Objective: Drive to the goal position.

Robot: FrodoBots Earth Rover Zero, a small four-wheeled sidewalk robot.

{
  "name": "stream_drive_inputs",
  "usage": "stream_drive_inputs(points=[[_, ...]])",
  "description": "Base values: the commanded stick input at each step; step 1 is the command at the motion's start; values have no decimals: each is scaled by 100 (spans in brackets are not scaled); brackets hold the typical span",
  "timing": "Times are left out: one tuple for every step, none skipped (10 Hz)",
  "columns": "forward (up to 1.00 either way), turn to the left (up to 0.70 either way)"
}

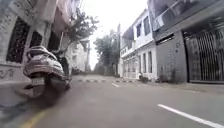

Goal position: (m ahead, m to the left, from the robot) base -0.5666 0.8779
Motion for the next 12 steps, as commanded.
stream_drive_inputs(points=[[50,0],[50,0],[50,0],[50,0],[50,0],[50,0],[50,16],[50,48],[50,50],[50,37],[50,1],[50,0]])
